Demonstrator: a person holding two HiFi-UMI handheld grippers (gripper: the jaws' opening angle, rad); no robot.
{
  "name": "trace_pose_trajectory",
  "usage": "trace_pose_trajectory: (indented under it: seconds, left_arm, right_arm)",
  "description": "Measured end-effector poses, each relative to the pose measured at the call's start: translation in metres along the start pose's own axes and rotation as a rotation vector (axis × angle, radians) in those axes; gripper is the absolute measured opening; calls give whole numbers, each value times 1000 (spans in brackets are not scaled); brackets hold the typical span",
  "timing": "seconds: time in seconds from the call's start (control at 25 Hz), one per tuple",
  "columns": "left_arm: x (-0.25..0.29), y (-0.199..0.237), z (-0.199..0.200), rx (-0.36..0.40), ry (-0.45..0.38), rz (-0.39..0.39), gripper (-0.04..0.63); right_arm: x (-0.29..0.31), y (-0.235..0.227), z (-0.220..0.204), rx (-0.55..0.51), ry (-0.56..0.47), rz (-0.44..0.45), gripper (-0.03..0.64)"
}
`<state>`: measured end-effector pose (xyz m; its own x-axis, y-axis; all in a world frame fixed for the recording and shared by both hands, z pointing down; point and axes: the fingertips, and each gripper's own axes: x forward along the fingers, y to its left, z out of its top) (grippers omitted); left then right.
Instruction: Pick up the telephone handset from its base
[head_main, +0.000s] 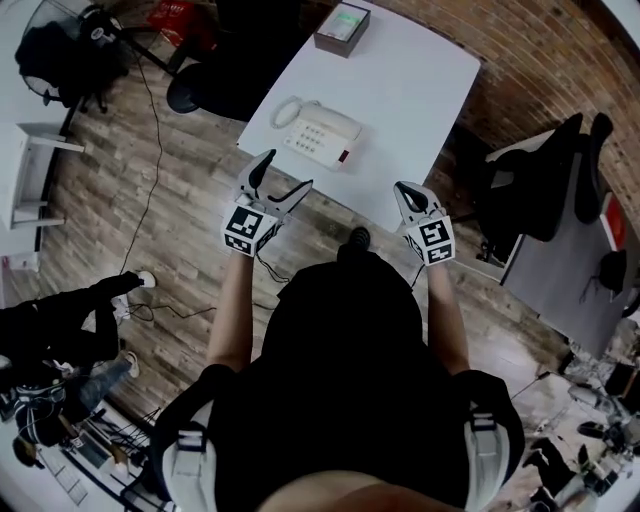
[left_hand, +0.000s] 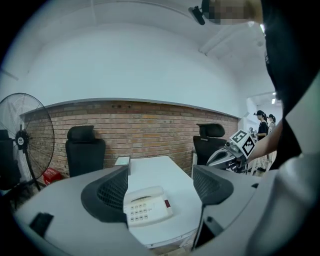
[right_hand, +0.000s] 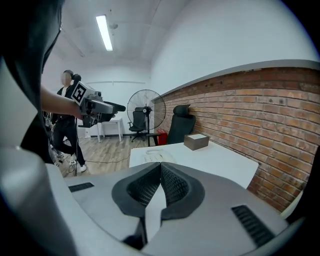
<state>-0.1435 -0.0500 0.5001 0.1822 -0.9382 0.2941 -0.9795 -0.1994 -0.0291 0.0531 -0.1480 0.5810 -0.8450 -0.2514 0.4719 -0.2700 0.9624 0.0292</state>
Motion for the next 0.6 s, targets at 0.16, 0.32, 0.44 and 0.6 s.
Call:
trace_pose_trajectory:
  seconds: [0.16, 0.32, 0.44, 0.6]
  left_arm:
    - [16, 0, -5, 47, 48, -10, 407]
    - [30, 5, -8, 71, 79, -15, 407]
    - [37, 9, -9, 103, 106, -13, 407]
    - [48, 14, -6, 131, 128, -24, 407]
  right_arm:
    - [13, -15, 2, -18, 4, 41, 0]
    - [24, -25, 3, -37, 9, 78, 0]
    - [29, -30, 7, -53, 2, 104, 0]
    - [29, -37, 6, -60, 8, 119, 0]
